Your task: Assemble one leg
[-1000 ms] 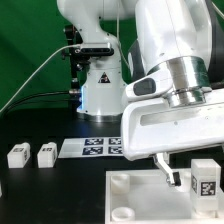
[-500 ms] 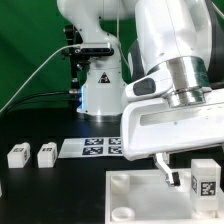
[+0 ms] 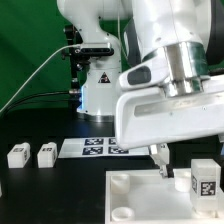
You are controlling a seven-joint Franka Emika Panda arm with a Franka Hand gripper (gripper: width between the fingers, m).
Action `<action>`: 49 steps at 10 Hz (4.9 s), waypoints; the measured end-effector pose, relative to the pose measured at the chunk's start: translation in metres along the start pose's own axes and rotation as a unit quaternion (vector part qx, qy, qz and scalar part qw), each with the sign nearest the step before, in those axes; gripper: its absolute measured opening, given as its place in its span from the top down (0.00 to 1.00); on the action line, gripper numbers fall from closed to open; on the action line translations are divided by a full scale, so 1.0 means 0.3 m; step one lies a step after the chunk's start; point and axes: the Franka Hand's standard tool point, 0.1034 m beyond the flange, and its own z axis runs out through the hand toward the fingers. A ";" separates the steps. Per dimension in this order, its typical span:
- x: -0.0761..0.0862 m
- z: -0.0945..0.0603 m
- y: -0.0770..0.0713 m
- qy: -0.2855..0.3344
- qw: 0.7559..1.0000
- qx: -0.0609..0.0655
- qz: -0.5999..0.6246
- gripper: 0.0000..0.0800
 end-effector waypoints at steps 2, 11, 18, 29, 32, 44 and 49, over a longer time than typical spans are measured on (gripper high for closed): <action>0.006 -0.002 -0.038 -0.108 0.994 0.013 0.012 0.19; 0.020 0.043 -0.044 -0.153 0.988 0.017 0.017 0.48; 0.024 0.051 -0.014 -0.119 0.906 -0.033 0.405 0.63; -0.012 0.054 -0.047 -0.112 0.730 -0.030 0.674 0.26; -0.007 0.047 -0.056 -0.139 0.857 -0.031 0.496 0.19; 0.020 0.047 -0.038 -0.151 0.986 -0.012 0.075 0.63; 0.018 0.051 -0.015 -0.111 0.943 -0.021 0.313 0.63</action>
Offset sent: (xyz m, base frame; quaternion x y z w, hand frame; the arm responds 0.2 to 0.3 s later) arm 0.0162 -0.0009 0.0028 -0.0061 -0.1700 0.0102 0.9854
